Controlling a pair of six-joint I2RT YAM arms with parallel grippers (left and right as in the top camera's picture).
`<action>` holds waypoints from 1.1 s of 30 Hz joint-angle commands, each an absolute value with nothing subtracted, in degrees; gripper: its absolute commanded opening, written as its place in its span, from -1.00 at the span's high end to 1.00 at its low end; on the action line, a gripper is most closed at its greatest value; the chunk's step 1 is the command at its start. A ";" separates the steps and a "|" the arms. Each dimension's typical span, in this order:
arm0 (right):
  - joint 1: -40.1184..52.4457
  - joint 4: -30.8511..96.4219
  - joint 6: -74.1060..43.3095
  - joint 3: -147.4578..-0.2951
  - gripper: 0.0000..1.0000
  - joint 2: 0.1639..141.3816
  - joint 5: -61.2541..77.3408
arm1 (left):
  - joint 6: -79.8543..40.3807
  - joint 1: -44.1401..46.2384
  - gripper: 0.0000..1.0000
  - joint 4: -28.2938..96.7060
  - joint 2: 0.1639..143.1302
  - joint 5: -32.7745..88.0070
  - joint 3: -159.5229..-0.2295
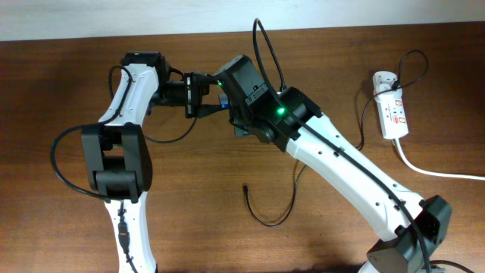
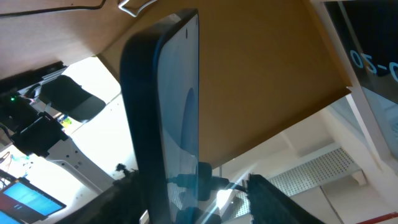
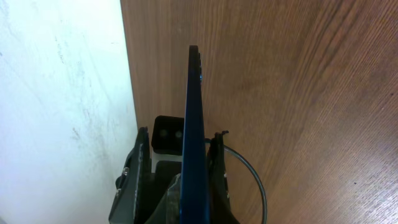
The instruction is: Plug charger to phone and switch on socket
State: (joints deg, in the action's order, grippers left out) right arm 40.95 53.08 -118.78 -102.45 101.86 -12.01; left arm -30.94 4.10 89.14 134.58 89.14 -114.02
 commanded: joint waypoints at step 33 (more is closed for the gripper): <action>19.59 78.06 -24.97 -104.05 -0.97 93.27 3.84 | 4.47 3.57 1.00 70.50 132.64 66.96 -114.83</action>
